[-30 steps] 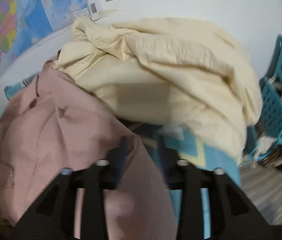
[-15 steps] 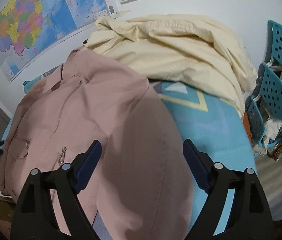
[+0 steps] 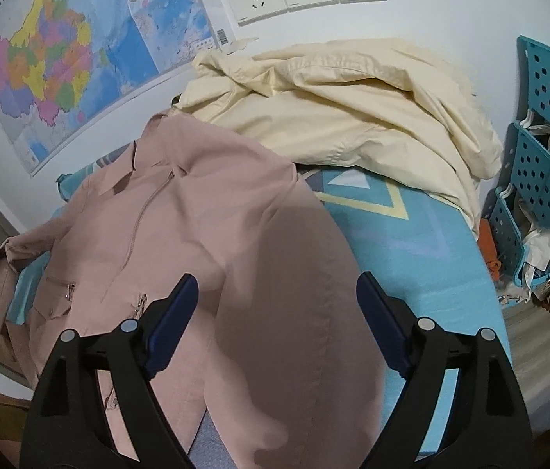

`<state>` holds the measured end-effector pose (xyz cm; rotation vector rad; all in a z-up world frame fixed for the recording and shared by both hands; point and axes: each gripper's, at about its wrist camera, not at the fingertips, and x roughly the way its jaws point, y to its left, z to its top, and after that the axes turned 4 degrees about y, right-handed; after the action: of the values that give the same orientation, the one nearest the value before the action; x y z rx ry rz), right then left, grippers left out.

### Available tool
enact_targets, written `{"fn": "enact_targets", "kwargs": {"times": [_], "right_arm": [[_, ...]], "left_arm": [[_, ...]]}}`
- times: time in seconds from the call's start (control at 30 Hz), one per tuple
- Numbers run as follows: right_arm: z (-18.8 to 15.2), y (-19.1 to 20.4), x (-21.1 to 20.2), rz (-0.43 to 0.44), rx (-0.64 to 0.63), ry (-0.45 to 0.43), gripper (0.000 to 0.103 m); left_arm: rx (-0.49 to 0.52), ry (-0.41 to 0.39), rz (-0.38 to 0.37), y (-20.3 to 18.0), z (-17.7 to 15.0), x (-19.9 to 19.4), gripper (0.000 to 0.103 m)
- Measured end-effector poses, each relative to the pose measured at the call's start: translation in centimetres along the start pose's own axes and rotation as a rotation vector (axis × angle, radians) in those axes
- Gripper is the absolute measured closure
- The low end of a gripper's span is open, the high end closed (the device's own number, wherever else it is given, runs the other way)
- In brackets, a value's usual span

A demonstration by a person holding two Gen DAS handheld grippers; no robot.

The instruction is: Fold large clothes

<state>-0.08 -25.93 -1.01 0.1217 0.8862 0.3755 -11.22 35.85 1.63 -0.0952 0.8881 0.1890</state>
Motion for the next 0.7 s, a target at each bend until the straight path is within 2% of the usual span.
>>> {"fn": "enact_targets", "kwargs": {"times": [0.03,0.07,0.1,0.13,0.2,0.27,0.33,0.37,0.43,0.6,0.67,0.7], "right_arm": [[-0.1,0.0,-0.1,0.000,0.001,0.000,0.021],[-0.3,0.0,-0.1,-0.002,-0.001,0.000,0.021],[-0.6,0.0,-0.2,-0.007,-0.007,0.003,0.021],[-0.8,0.0,-0.3,-0.014,-0.008,0.006,0.021],[-1.3,0.0,-0.6,-0.025,-0.007,0.007,0.021],[-1.9,-0.2,-1.1,-0.027,-0.006,0.012,0.019],[-2.6,-0.1,-1.4,-0.053,-0.018,0.022,0.015],[-3.0,0.0,-1.6,-0.068,-0.030,0.026,0.013],[-3.9,0.2,-1.8,-0.071,-0.050,0.034,0.012],[-5.6,0.7,-0.9,-0.093,-0.096,0.088,0.012],[-5.8,0.4,0.0,-0.139,-0.096,0.109,0.012],[-5.8,0.1,0.5,-0.135,-0.087,0.123,0.024]], "left_arm": [[0.002,0.004,0.126,0.6,0.4,0.7,0.044],[0.013,0.016,0.221,0.8,0.5,1.5,0.045],[0.026,0.045,0.262,0.8,0.4,2.5,0.044],[0.028,0.060,0.260,0.6,0.2,3.2,0.044],[0.014,0.042,0.198,0.0,-0.6,3.5,0.044],[-0.015,-0.016,0.090,-0.3,-1.1,2.5,0.039],[-0.042,-0.055,-0.018,-0.8,-1.4,1.3,0.030],[-0.034,-0.081,-0.072,-1.3,-1.4,0.6,0.030],[-0.002,-0.129,-0.103,-2.7,-1.2,-0.1,0.030],[0.097,-0.187,-0.204,-6.6,-1.0,-1.5,0.028],[0.133,-0.195,-0.234,-8.4,-1.1,-1.5,0.024],[0.160,-0.192,-0.254,-9.6,-1.2,-1.4,0.024]]}}
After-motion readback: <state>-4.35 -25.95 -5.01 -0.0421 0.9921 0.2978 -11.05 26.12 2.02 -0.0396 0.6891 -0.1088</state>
